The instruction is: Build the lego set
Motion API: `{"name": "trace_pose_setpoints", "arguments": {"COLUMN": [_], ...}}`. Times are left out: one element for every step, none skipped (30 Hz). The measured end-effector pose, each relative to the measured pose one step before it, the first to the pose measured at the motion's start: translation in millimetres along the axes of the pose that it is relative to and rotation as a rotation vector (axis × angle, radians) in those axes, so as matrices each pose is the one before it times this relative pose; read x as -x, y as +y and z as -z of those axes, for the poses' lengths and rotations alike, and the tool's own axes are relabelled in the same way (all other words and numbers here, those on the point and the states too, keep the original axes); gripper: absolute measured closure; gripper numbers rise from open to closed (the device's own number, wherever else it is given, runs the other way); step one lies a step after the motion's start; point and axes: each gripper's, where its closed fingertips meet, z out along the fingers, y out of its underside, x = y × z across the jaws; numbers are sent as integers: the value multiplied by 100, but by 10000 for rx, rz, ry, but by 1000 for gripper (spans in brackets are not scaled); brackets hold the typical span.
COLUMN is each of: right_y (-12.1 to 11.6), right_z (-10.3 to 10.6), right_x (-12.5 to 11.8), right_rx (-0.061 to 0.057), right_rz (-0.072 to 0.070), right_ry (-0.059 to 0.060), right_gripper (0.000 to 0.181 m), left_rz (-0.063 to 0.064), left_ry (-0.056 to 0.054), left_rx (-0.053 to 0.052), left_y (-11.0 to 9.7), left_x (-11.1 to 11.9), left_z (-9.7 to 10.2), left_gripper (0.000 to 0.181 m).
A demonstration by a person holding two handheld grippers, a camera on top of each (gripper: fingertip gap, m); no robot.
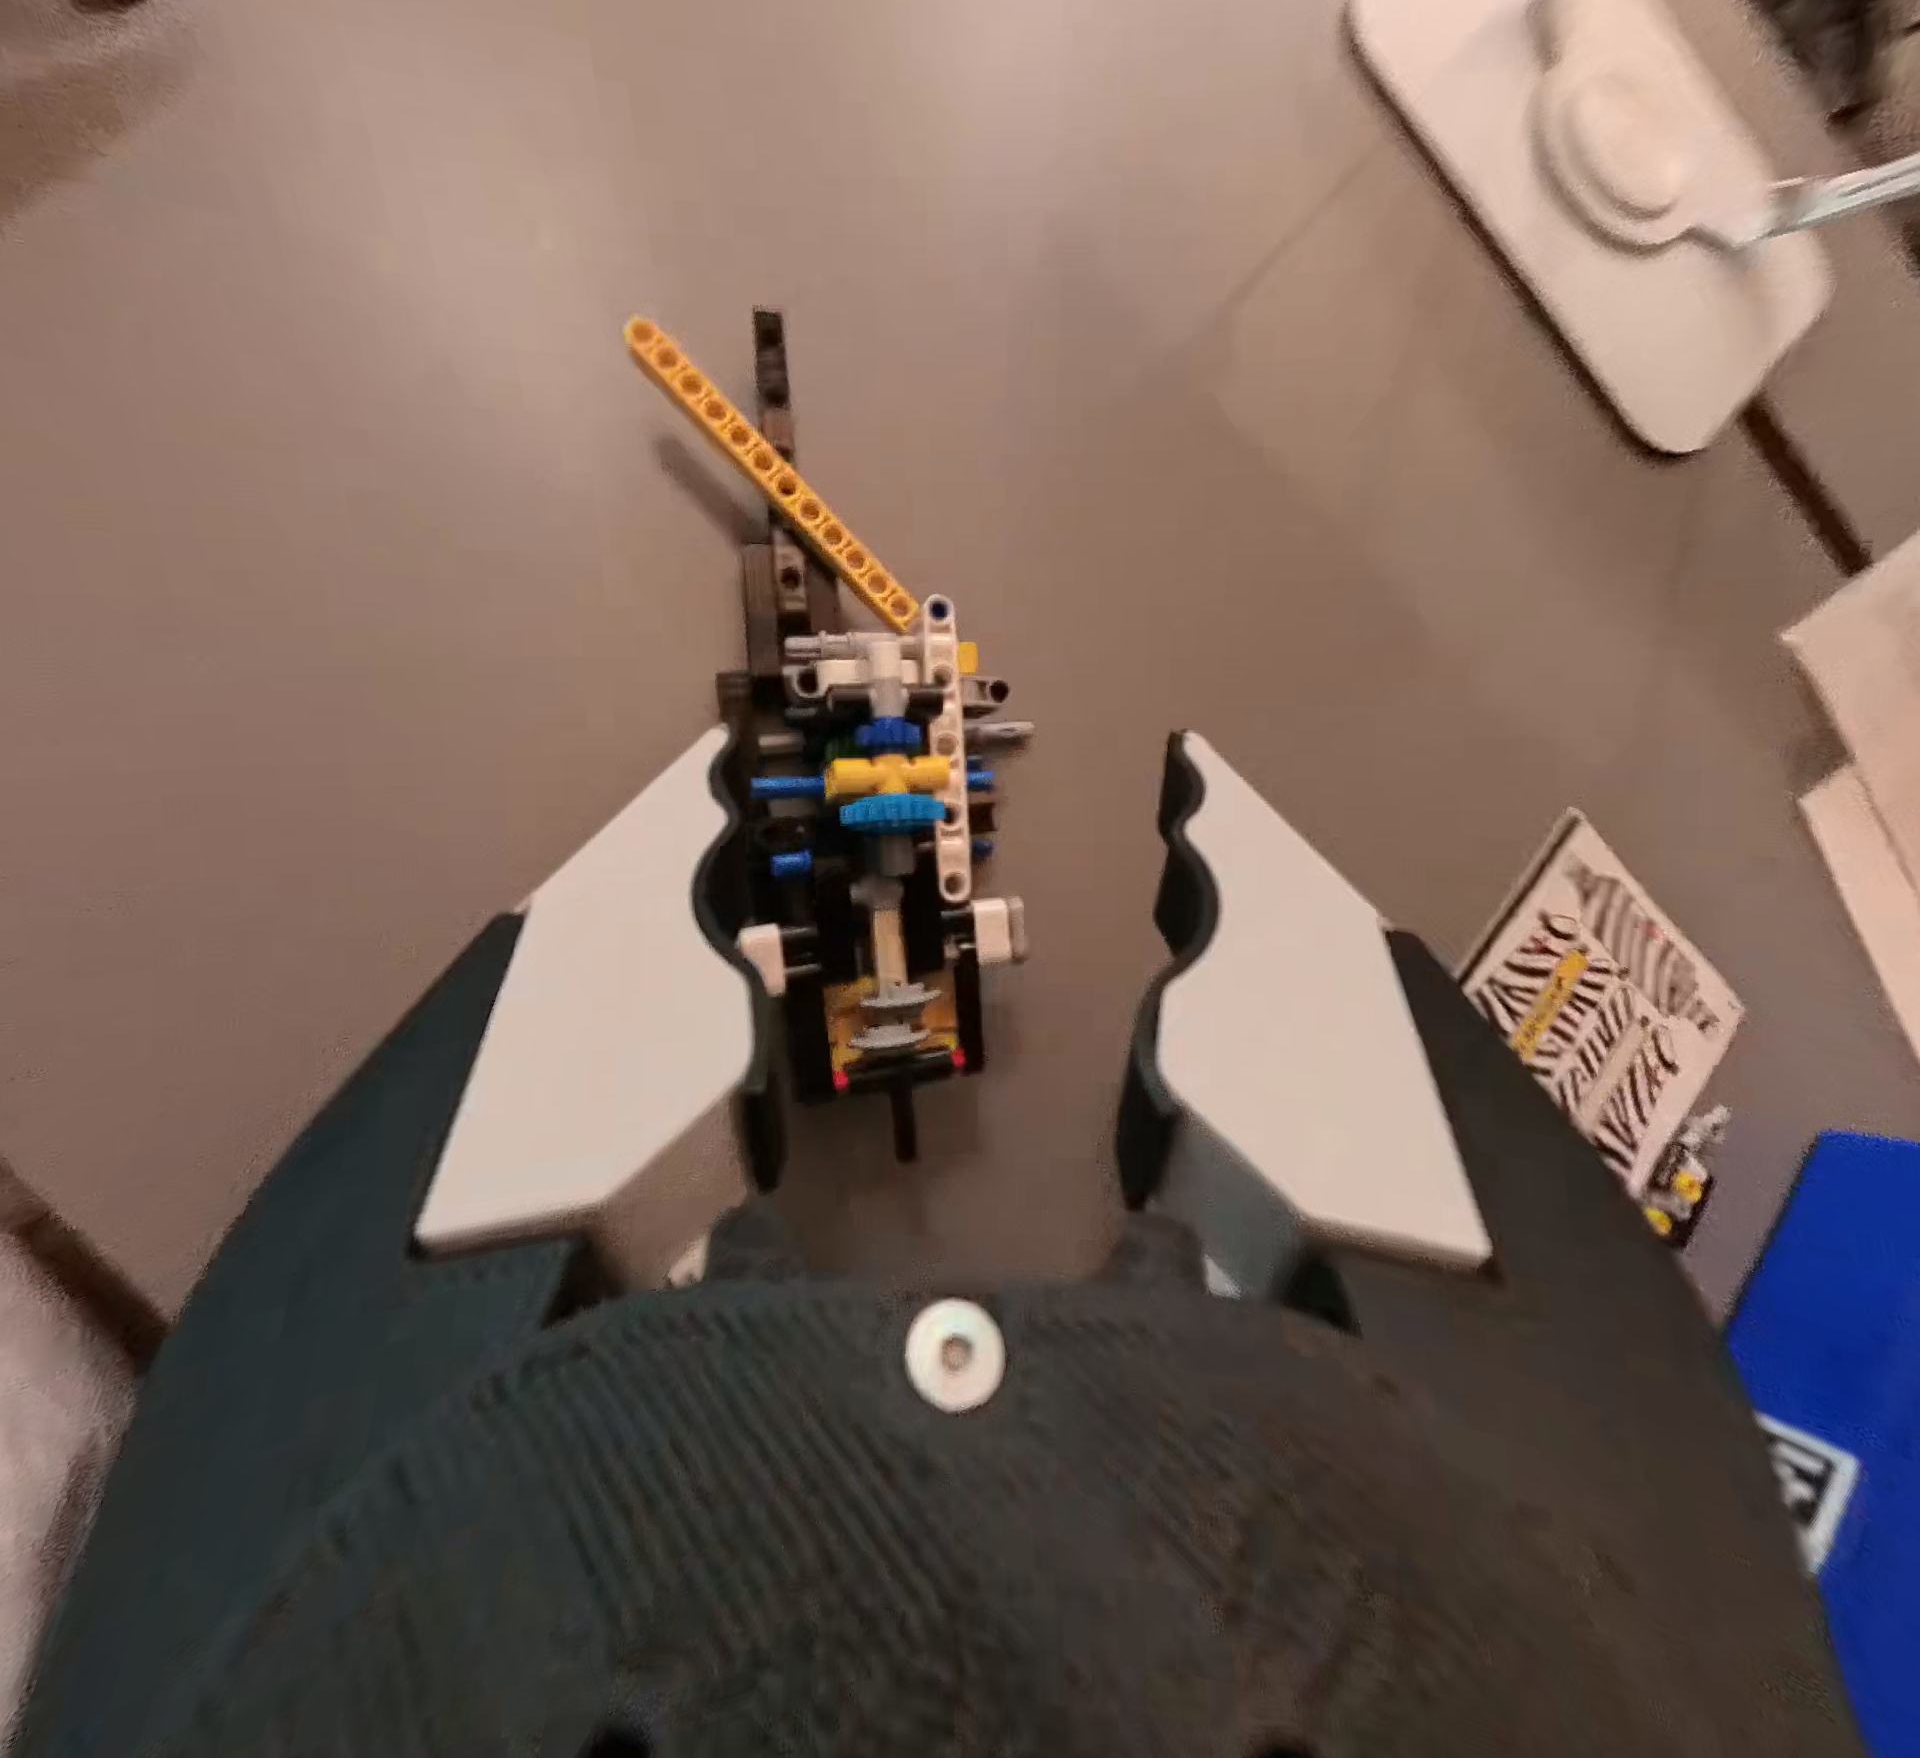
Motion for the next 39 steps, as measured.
{"name": "trace_pose_setpoints", "arguments": {"right_y": [143, 267, 435, 533, 573, 599, 538, 381, 122, -55, -84, -60, -8, -72, -33, 30, 35, -41, -196, -427, -626, -922, -882, -587, -629, -929, -1126, -1231, -1309, -1280, -1039, -824, -604, -397, -172, -48, -38, -5, 82], "right_z": [-337, -410, -471, -554, -624, -681, -676, -621, -507, -361, -252, -204, -152, -55, 36, 35, 43, 97, 192, 336, 429, 538, 498, 366, 329, 418, 477, 509, 478, 386, 255, 180, 70, -13, -68, -92, -102, -120, -129], "right_x": [181, 242, 421, 424, 407, 346, 93, -139, -179, -57, -11, 26, 192, -38, -12, -4, 10, 85, 196, 249, 470, 724, 493, 131, 436, 807, 1306, 1744, 1951, 1921, 1750, 1715, 1415, 967, 757, 584, 493, 465, 201], "right_rx": [512, 581, 644, 675, 648, 606, 534, 397, 193, 37, 2, 5, 11, -71, -85, -67, -97, -210, -344, -511, -638, -834, -810, -558, -633, -887, -1015, -1047, -1109, -1093, -920, -789, -646, -515, -345, -236, -213, -150, -54], "right_rz": [152, 143, 121, 63, -2, -17, 18, 71, 97, 79, -6, -69, -109, -136, -72, -66, -89, -115, -141, -176, -166, -120, -311, -506, -365, -338, -377, -381, -304, -248, -261, -191, -165, -69, 20, 85, 113, 62, 37], "right_ry": [-504, -497, -557, -512, -446, -371, -207, -41, 10, -48, -100, -166, -271, -108, -89, -55, -28, -54, -145, -188, -316, -444, -278, -96, -332, -607, -964, -1244, -1306, -1219, -1124, -1108, -902, -586, -434, -297, -222, -222, -45], "right_gripper": [104, 103, 99, 96, 90, 84, 81, 81, 82, 89, 98, 102, 107, 107, 107, 107, 107, 107, 107, 109, 109, 110, 110, 110, 110, 110, 110, 110, 110, 111, 111, 111, 111, 111, 111, 111, 111, 111, 111], "left_rz": [-17, -25, -33, -14, 9, 5, -9, 0, 25, 54, 69, 57, 38, 27, 30, 43, 58, 68, 71, 65, 45, 28, 34, 54, 79, 101, 113, 144, 187, 228, 269, 303, 314, 318, 314, 296, 280, 225, 165], "left_ry": [82, 73, 51, 60, 92, 78, 51, 56, 77, 85, 107, 117, 97, 78, 78, 85, 88, 94, 102, 92, 82, 92, 120, 129, 105, 132, 226, 261, 299, 401, 470, 484, 516, 558, 548, 546, 559, 518, 425], "left_rx": [-13, 4, 26, 20, 12, 41, 54, 26, -2, -19, -18, -2, 14, 15, 10, 9, 3, -11, -21, -17, -7, -14, -37, -45, -13, 12, 9, 9, 10, 5, 12, 12, -8, -40, -64, -73, -72, -53, -36], "left_y": [-2, 25, 46, 52, 47, 86, 90, 61, 17, -6, 2, 16, 43, 50, 46, 34, 25, 5, -12, -6, 7, -3, -25, -34, 41, 79, 103, 104, 136, 164, 199, 246, 267, 254, 246, 263, 287, 329, 396], "left_x": [-375, -338, -284, -286, -303, -251, -193, -194, -214, -238, -263, -282, -257, -206, -216, -201, -211, -219, -220, -204, -197, -227, -292, -322, -310, -373, -552, -646, -743, -952, -1085, -1120, -1178, -1272, -1284, -1297, -1353, -1300, -1179], "left_z": [-55, -55, -73, -67, -84, -80, -88, -70, -58, -52, -47, -63, -68, -64, -65, -58, -53, -45, -46, -53, -39, -56, -54, -70, -109, -130, -159, -185, -232, -274, -339, -384, -421, -420, -424, -431, -437, -455, -472], "left_gripper": [175, 175, 175, 175, 175, 175, 175, 175, 175, 175, 175, 175, 175, 174, 174, 174, 174, 174, 174, 174, 173, 173, 172, 172, 171, 171, 170, 168, 167, 163, 160, 157, 154, 151, 149, 147, 144, 142, 140]}}
